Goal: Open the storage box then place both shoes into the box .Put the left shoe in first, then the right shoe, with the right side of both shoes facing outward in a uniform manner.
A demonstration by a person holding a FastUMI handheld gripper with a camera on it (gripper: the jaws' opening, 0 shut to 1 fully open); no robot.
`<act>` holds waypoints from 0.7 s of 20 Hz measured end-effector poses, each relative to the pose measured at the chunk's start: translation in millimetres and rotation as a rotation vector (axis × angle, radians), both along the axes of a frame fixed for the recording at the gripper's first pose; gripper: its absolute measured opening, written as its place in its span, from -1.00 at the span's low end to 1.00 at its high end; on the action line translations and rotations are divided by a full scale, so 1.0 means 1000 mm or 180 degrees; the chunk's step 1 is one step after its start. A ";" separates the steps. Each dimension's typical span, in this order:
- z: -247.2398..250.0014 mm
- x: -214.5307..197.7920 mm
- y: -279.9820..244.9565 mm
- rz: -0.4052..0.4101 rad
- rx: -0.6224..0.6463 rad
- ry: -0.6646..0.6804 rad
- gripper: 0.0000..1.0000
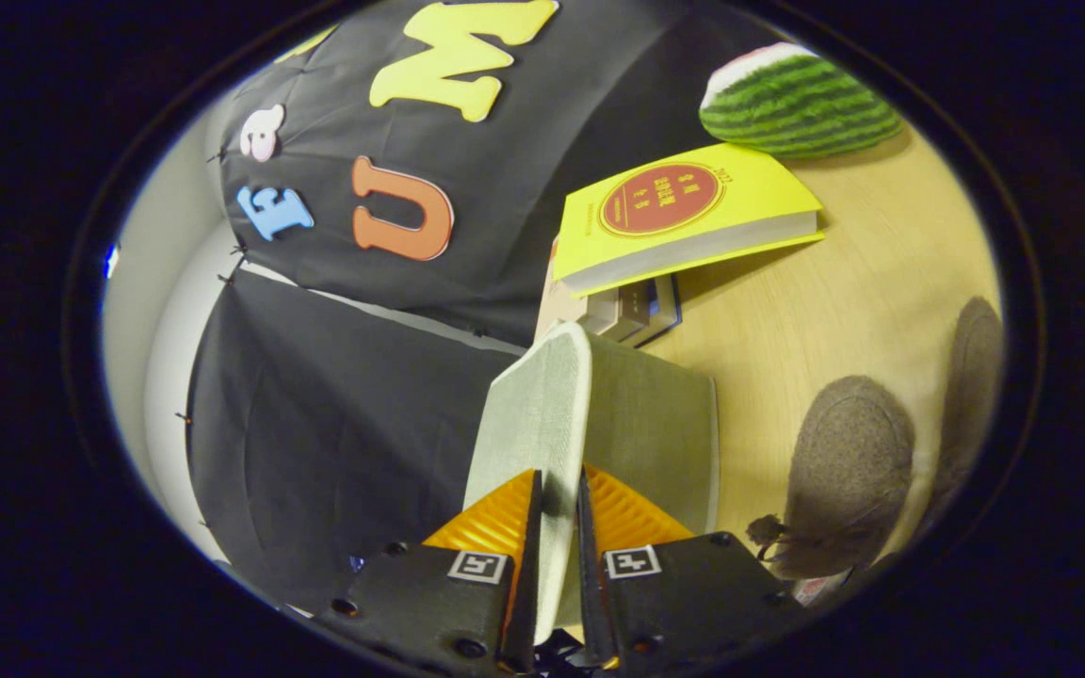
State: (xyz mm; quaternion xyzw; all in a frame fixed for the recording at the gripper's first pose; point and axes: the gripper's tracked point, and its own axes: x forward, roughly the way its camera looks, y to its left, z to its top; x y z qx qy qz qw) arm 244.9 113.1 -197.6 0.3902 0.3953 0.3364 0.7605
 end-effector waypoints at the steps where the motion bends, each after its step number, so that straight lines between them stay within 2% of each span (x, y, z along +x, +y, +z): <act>1: 0.006 -0.002 0.001 0.0005 -0.0055 -0.0039 -0.62; 5: 0.032 -0.007 0.003 -0.0085 -0.0301 -0.0126 -0.85; 10: 0.079 -0.012 0.026 -0.0259 -0.0247 -0.0103 -0.88; 14: 0.118 -0.027 0.060 -0.0229 -0.0338 -0.0253 -0.88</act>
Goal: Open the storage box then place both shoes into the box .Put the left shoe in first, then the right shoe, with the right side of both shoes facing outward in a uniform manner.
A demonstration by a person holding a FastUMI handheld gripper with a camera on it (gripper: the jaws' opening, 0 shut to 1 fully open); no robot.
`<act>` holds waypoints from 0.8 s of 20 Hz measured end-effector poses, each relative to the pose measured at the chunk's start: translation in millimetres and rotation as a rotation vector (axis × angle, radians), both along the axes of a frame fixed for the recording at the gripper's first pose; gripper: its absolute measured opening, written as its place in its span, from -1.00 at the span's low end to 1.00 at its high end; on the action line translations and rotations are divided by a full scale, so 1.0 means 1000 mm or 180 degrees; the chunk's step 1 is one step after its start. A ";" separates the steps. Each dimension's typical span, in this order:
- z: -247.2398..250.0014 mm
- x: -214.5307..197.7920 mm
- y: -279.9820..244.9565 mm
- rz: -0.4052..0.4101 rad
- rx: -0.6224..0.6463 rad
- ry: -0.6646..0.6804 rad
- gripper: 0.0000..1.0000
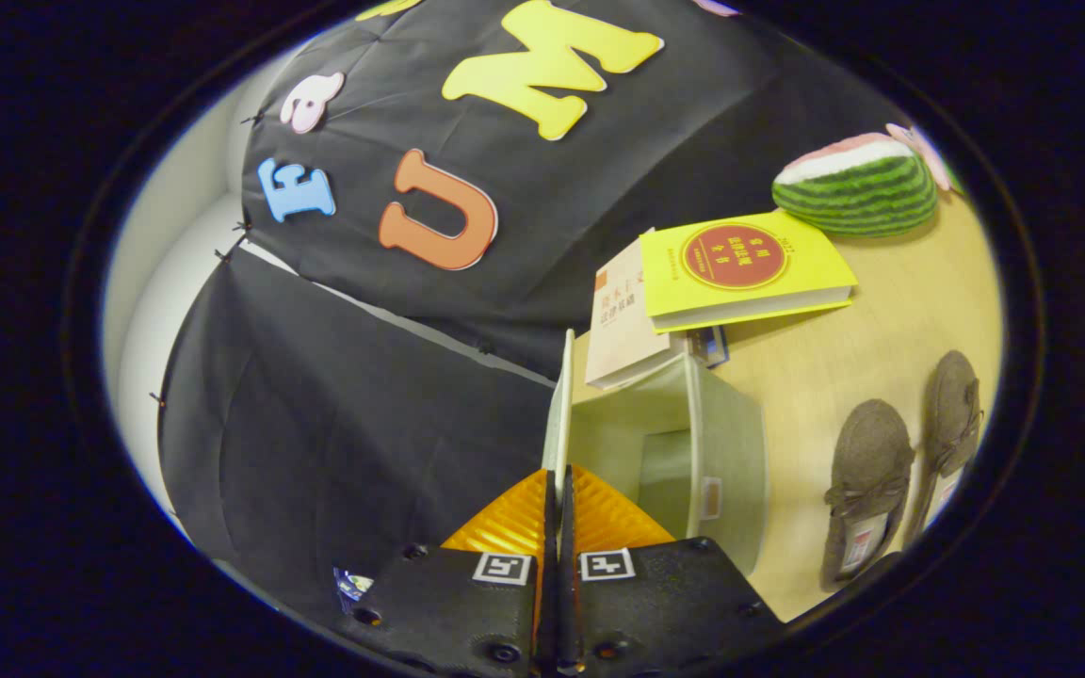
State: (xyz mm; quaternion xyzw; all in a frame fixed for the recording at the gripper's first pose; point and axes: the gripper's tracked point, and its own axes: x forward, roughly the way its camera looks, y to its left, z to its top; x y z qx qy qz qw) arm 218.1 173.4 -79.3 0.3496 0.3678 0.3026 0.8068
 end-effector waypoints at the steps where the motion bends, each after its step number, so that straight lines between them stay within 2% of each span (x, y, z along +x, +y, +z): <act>1: 0.008 -0.003 0.010 0.0011 -0.0024 -0.0039 -0.88; 7: 0.038 -0.007 0.073 0.0015 -0.0152 -0.0221 -0.88; 14: 0.052 -0.013 0.163 0.0159 -0.0052 -0.0093 -0.86; 16: 0.054 -0.012 0.176 0.0034 -0.0115 -0.0189 -0.83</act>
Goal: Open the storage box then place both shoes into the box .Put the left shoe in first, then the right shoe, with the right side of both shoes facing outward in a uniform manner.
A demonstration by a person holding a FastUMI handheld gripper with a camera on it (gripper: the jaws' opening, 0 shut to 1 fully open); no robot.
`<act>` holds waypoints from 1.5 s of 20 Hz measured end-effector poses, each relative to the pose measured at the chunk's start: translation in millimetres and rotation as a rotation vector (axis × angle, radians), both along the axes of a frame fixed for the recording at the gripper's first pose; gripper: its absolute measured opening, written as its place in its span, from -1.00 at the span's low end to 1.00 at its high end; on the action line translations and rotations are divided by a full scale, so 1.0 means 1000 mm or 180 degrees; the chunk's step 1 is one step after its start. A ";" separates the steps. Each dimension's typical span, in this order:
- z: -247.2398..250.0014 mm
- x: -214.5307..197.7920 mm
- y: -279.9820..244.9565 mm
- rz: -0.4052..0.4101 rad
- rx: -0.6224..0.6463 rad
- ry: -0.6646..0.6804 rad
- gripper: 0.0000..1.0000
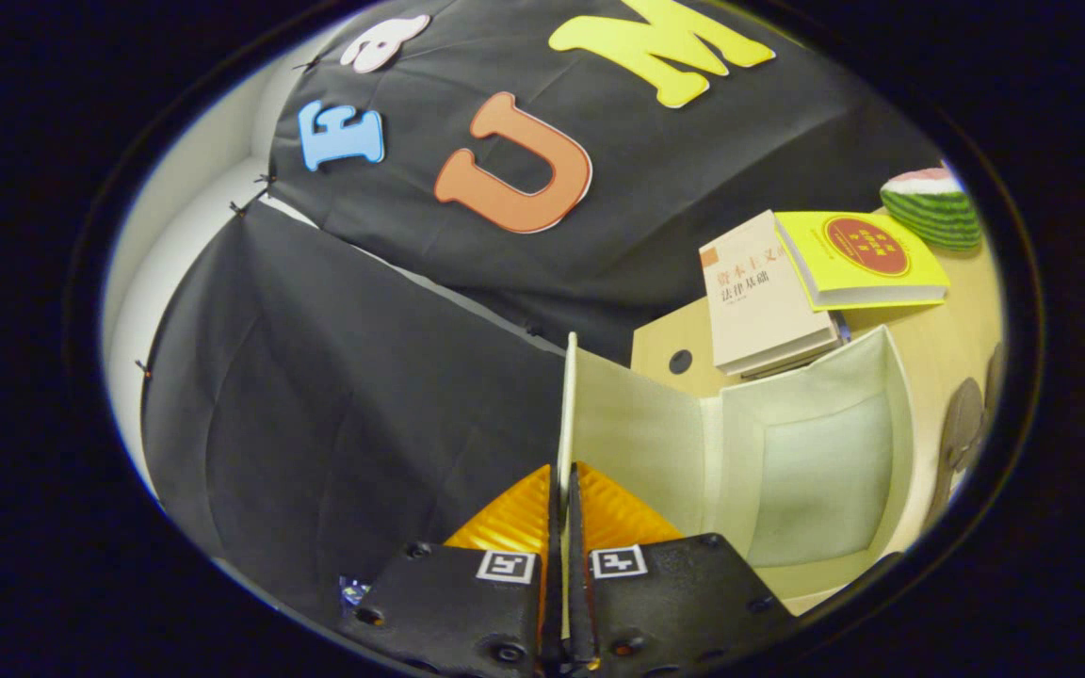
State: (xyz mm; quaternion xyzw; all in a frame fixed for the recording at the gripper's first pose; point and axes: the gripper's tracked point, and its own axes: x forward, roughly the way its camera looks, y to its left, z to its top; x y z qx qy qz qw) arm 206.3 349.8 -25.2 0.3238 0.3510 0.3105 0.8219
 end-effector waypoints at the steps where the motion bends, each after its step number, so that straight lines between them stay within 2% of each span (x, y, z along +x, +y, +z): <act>1: -0.001 -0.002 0.008 0.0047 -0.0078 -0.0056 -0.71; 2: -0.002 -0.006 0.013 0.0102 -0.0167 -0.0101 -0.63; 6: -0.011 -0.008 0.003 -0.0005 -0.0608 -0.0268 0.57; 7: -0.013 -0.008 -0.003 -0.0025 -0.0774 -0.0358 0.94; 10: -0.027 0.000 -0.039 -0.0139 -0.1330 -0.0577 1.00; 14: -0.030 -0.017 -0.075 -0.0146 -0.1437 -0.0516 1.00; 16: -0.025 -0.026 -0.100 -0.0135 -0.1614 -0.0582 1.00; 20: -0.032 -0.040 -0.170 -0.0369 -0.2003 -0.0724 1.00; 27: -0.083 -0.041 -0.278 -0.0688 -0.2542 -0.0723 1.00; 30: -0.113 -0.042 -0.310 -0.0687 -0.2703 -0.0560 1.00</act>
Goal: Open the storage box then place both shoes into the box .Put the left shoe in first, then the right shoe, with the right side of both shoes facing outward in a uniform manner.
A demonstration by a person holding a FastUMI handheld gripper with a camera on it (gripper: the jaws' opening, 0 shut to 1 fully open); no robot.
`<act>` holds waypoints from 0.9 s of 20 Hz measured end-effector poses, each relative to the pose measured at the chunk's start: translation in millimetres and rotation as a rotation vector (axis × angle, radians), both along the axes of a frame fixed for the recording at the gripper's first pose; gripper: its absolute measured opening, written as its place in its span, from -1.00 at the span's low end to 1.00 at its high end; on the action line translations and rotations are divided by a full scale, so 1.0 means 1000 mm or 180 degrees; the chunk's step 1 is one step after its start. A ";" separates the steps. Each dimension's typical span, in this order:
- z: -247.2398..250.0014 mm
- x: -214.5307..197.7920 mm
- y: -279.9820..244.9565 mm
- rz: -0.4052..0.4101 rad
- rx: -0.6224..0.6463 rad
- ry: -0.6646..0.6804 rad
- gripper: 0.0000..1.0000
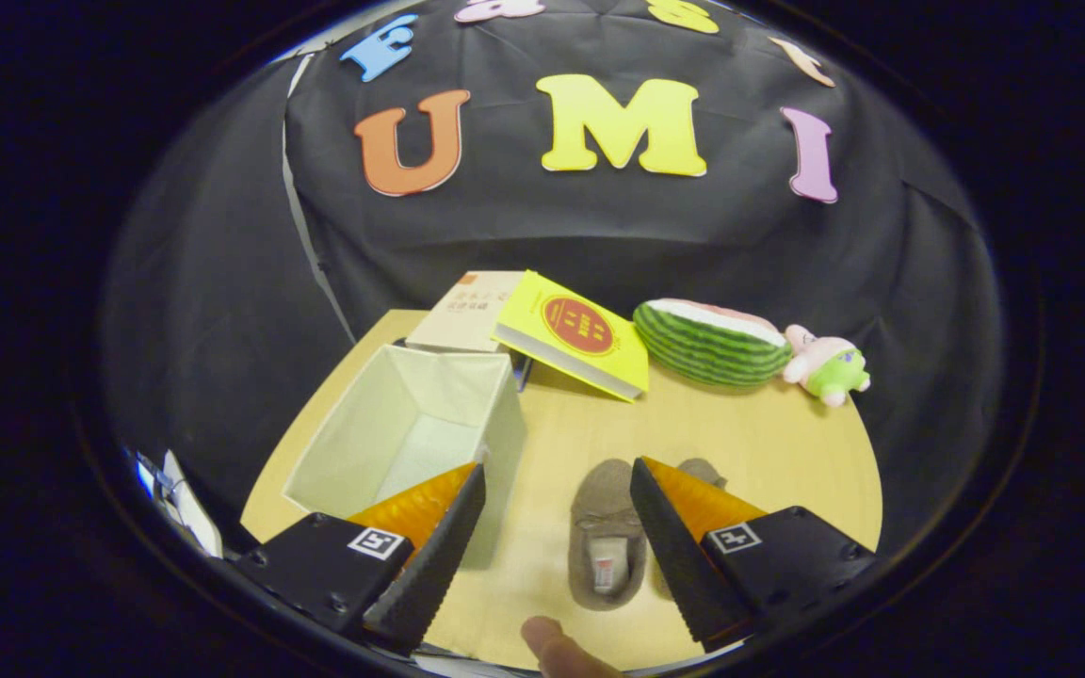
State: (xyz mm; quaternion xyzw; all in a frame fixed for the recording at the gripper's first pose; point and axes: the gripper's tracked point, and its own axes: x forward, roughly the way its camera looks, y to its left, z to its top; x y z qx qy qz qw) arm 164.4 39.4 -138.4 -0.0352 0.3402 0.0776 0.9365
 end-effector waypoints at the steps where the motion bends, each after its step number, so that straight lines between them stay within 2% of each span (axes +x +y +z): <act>1: -0.009 0.001 -0.008 -0.0049 -0.0009 0.0077 1.00; 5: -0.053 0.001 -0.038 -0.0171 -0.0034 0.0367 1.00; 8: -0.087 -0.002 -0.044 -0.0136 0.0036 0.0657 1.00; 14: -0.137 -0.003 -0.068 -0.0273 0.0084 0.1047 0.98; 16: -0.153 -0.006 -0.067 -0.0220 0.0160 0.1238 0.94; 18: -0.163 -0.002 -0.072 -0.0224 0.0133 0.1301 0.77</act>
